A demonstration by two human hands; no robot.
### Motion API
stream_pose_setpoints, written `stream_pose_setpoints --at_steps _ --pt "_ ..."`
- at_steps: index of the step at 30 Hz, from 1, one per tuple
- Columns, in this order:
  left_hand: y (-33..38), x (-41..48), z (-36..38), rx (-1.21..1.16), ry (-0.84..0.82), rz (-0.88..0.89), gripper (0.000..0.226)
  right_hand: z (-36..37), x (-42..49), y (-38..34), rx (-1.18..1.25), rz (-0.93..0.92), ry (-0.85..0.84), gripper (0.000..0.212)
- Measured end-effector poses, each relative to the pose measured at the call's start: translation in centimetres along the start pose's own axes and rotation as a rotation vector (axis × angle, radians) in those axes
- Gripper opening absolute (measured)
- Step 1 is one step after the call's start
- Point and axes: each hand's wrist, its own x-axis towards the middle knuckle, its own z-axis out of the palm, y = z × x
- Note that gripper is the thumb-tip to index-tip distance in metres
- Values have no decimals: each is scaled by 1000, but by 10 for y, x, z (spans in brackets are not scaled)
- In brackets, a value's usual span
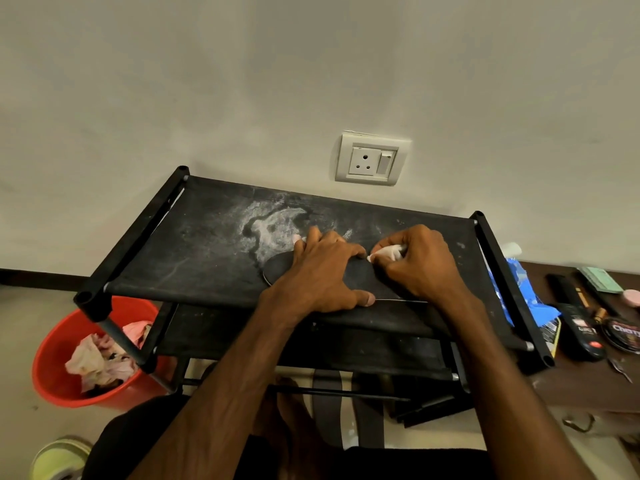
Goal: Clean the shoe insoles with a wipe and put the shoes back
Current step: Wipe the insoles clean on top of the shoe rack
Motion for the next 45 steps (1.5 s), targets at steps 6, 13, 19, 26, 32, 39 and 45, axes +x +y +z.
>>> stream_pose_setpoints --at_steps 6,13,19,26,32,39,45 --pt "2 0 0 22 1 3 79 -2 3 -3 -61 -6 -42 9" --pt "3 -2 -1 8 -4 -2 78 -17 -13 -4 -34 -40 -236 12" --pt "2 -2 -3 -10 -42 -23 80 2 2 -7 -38 20 -14 9" --pt "3 -2 -3 -39 -18 -19 78 -5 7 8 -16 45 111 7" --pt "4 -3 -5 -40 -33 -29 77 -18 3 8 116 -47 38 6" --pt "5 -3 -6 -3 -32 -23 78 -23 0 7 -10 -14 -178 4" --pt "4 -1 -5 20 -13 -11 78 -27 -8 7 -11 -26 -216 7"
